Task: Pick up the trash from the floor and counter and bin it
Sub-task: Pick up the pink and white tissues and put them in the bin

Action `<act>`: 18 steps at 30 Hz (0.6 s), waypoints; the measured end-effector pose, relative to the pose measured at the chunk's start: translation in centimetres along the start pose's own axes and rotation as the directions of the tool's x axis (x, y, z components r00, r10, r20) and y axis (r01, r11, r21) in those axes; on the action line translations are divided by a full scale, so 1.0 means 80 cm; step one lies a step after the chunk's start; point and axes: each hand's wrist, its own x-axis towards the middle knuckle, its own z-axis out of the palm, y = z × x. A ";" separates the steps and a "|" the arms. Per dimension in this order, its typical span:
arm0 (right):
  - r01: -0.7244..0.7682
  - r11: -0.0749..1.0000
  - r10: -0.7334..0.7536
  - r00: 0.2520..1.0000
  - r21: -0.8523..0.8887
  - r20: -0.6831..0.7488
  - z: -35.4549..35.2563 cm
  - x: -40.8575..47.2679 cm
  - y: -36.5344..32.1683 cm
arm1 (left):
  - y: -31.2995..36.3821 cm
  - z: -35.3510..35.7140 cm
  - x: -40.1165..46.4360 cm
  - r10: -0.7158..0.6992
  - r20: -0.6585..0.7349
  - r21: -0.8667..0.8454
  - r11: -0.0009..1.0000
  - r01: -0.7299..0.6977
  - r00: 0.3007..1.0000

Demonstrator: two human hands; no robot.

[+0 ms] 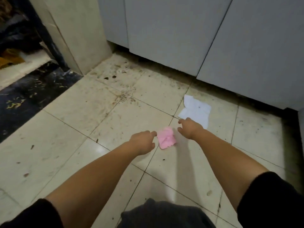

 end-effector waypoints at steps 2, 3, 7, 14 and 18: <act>-0.007 0.999 0.007 1.000 0.044 -0.019 0.004 0.039 0.026 | 0.014 0.010 0.042 0.020 0.025 0.010 1.000 -0.020 0.999; -0.015 0.997 0.017 0.999 0.071 -0.028 0.004 0.058 0.037 | 0.018 0.015 0.062 0.034 0.035 0.019 0.999 -0.034 0.999; -0.074 0.986 0.081 0.996 0.151 -0.036 0.004 0.119 0.077 | 0.035 0.032 0.124 0.059 0.080 0.036 0.997 -0.062 0.995; -0.156 0.986 0.155 0.988 0.066 0.023 0.028 0.171 0.119 | 0.027 0.082 0.142 0.119 0.116 0.218 0.965 -0.142 0.986; -0.134 0.984 0.135 0.991 0.114 0.004 0.037 0.172 0.113 | 0.029 0.088 0.133 0.087 0.118 0.187 0.976 -0.109 0.989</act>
